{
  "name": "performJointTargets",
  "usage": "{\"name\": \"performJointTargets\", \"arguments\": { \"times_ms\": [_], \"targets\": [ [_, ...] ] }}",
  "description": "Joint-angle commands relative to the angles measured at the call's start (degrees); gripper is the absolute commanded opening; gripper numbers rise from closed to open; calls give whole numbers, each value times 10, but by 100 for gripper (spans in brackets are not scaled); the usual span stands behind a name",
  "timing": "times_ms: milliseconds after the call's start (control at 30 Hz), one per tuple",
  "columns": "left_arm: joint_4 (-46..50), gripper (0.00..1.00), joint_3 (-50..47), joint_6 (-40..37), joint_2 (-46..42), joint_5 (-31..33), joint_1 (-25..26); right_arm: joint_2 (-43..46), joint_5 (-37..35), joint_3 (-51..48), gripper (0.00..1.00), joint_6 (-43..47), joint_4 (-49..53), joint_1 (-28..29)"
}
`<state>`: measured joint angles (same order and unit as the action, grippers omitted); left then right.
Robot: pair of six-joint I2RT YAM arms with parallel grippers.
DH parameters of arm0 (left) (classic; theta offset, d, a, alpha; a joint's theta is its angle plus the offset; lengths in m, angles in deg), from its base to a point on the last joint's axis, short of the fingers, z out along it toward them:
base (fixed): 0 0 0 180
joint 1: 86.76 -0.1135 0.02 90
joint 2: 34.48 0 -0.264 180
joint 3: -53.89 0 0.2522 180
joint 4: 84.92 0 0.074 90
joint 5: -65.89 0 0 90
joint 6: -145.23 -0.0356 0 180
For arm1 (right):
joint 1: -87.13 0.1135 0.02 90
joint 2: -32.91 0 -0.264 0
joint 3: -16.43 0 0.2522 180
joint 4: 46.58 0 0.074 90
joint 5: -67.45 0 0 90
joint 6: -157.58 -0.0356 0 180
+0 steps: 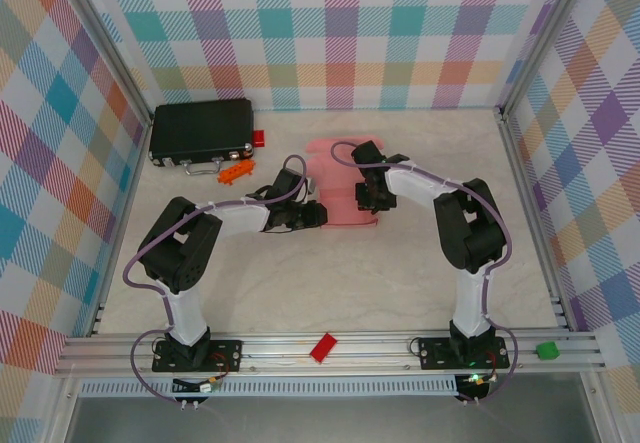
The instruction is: Fold the paper box
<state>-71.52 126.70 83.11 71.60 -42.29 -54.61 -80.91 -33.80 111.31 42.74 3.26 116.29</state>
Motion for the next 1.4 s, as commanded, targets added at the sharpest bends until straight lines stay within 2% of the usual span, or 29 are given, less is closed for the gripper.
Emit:
{"name": "performJointTargets", "arguments": {
  "times_ms": [0,200,400,633,967,1367],
  "targets": [
    [8,27,-6,2,7,-6,6,22,16,11,31,-12,0,-6],
    [10,27,-5,2,7,-7,6,21,34,9,23,-19,-6,-11],
    [11,27,-5,1,6,-6,6,26,43,2,24,-27,-14,-17],
    [13,27,-6,1,5,-6,6,20,16,10,28,-28,-1,-17],
    [13,27,-6,1,5,-8,6,10,9,16,20,-28,3,-17],
    [14,26,-10,1,3,-5,6,4,-22,25,19,-28,18,-18]
  ]
}}
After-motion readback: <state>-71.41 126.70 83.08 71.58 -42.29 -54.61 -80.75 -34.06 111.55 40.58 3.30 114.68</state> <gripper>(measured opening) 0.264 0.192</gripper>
